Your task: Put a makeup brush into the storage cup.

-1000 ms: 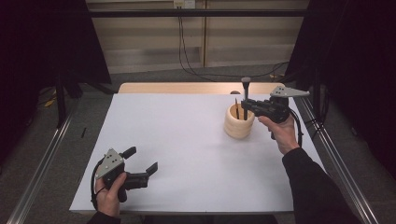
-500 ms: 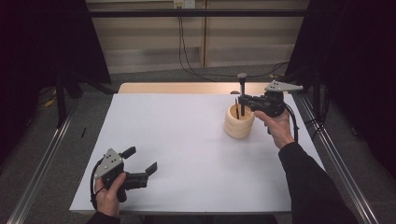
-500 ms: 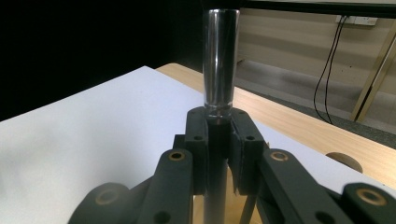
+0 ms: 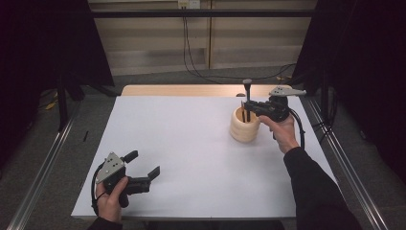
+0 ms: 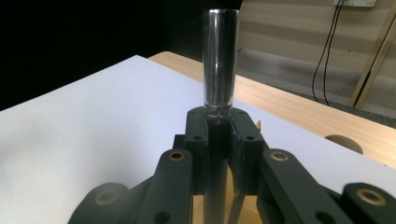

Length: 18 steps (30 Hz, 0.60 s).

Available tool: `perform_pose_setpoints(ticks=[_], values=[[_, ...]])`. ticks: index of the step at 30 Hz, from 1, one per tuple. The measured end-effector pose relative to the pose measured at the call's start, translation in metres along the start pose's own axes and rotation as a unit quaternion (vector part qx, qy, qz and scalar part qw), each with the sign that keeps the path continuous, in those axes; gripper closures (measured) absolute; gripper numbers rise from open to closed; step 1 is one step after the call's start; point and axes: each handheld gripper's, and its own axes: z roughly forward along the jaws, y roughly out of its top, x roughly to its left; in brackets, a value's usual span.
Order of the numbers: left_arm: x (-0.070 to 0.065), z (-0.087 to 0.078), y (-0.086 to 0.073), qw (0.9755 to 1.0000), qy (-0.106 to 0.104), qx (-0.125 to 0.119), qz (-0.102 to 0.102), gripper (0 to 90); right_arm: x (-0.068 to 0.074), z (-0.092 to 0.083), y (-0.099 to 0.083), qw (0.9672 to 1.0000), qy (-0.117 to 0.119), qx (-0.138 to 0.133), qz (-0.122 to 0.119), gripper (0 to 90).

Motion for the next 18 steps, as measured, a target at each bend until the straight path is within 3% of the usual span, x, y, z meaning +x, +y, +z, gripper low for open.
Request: perform_pose_setpoints(ticks=[8,18], values=[[-0.001,0.001,0.000,1.0000,0.000,0.004,0.004,1.1,-0.005,0.002,-0.014,0.9998,-0.008,0.005,0.019,79.3],[-0.003,0.001,0.000,0.9999,-0.001,0.008,0.011,1.2,-0.004,0.005,-0.030,0.9996,-0.007,0.009,0.024,79.2]])
